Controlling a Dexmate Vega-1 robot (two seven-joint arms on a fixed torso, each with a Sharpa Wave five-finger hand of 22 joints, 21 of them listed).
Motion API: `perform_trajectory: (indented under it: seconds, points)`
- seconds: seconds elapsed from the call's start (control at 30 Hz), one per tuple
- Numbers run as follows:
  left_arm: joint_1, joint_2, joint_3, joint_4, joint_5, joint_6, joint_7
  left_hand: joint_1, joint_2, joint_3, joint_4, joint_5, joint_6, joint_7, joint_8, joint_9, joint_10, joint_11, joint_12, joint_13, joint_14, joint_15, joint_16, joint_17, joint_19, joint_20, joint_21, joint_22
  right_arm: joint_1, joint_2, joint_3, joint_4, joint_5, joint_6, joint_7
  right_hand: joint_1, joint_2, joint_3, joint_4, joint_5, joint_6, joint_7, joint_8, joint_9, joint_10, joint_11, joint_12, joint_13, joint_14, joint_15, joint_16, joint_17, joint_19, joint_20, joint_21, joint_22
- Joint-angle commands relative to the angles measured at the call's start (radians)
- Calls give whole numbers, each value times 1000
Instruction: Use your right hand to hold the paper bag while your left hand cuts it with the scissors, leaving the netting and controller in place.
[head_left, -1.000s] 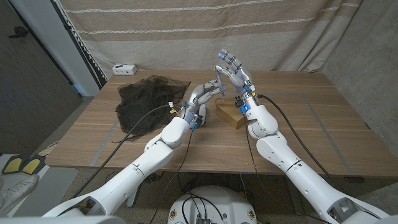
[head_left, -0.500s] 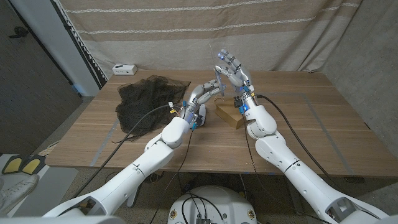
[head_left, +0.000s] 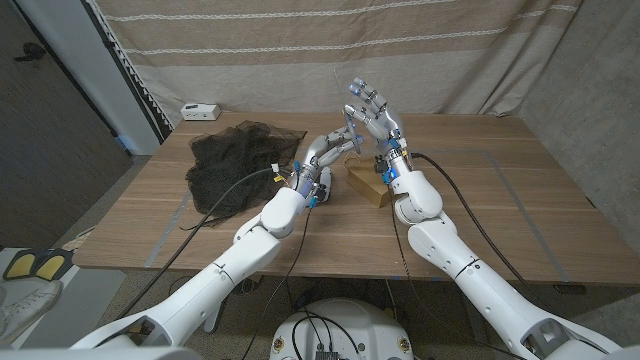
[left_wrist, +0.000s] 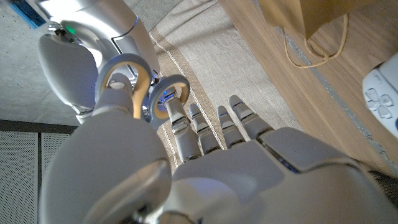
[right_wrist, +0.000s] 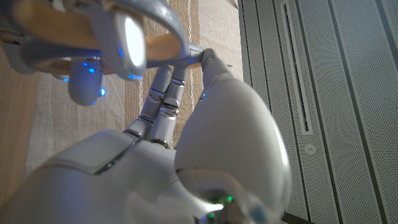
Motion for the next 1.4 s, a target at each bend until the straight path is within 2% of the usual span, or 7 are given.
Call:
perform_trajectory:
  seconds: [0.03,0.3,0.57,0.67,0.87,1.23,1.4]
  points:
    - [6,-9,4,-7,15,3,21,9,7,5,-7,1,12,2,3,2,13,-1,3,5,12,-171,5,5,11,-131,10,5,-15,6,3,-12,-12,4,-24,23,13,8,-4,5,2,-8,2,1,5,-7,1,0,91,-244,5,1,-8,-151,6,-1]
    - [6,-15,4,-4,15,1,27,16,16,9,-8,0,30,10,6,2,26,0,6,5,20,-172,6,5,16,-133,11,5,-16,2,2,-14,-15,4,-23,25,13,7,-3,6,1,-7,1,1,9,-8,2,0,91,-244,6,2,-8,-151,4,-1]
    - [9,-22,3,0,17,-4,38,21,42,21,-3,-7,51,24,8,2,40,2,9,5,27,-173,7,6,18,-131,11,6,-19,4,3,-16,-15,-1,-32,26,12,6,-3,6,0,-6,0,1,8,-8,1,0,91,-244,7,1,-10,-152,4,-1]
    - [10,-26,3,3,18,-9,43,24,63,30,0,-13,73,27,13,2,50,4,11,5,34,-174,7,7,22,-129,12,6,-21,7,3,-15,-19,-1,-39,26,13,6,-3,6,0,-5,0,1,8,-8,1,0,93,-244,7,0,-10,-153,7,0]
    - [14,-33,0,8,10,-19,48,43,132,67,5,-40,108,36,16,1,68,4,12,5,48,-175,7,7,30,-128,14,7,-25,7,4,-21,-20,-11,-50,27,14,6,-2,6,0,-4,-1,1,8,-8,1,0,93,-244,7,-1,-13,-152,6,-1]
    - [20,-40,-6,17,3,-34,55,71,194,113,-4,-68,148,34,22,3,85,6,13,5,64,-175,5,6,35,-125,15,7,-25,5,2,-26,-13,-22,-49,27,14,5,0,6,0,-1,-1,2,8,-8,0,0,92,-244,8,-2,-14,-151,4,-1]
    - [28,-48,-11,15,0,-37,70,88,219,143,-16,-74,201,32,52,22,101,5,14,6,75,-173,3,6,40,-127,16,7,-25,4,2,-29,-5,-27,-46,26,15,5,0,6,1,0,-1,2,10,-8,0,0,93,-244,9,-2,-15,-150,4,-1]
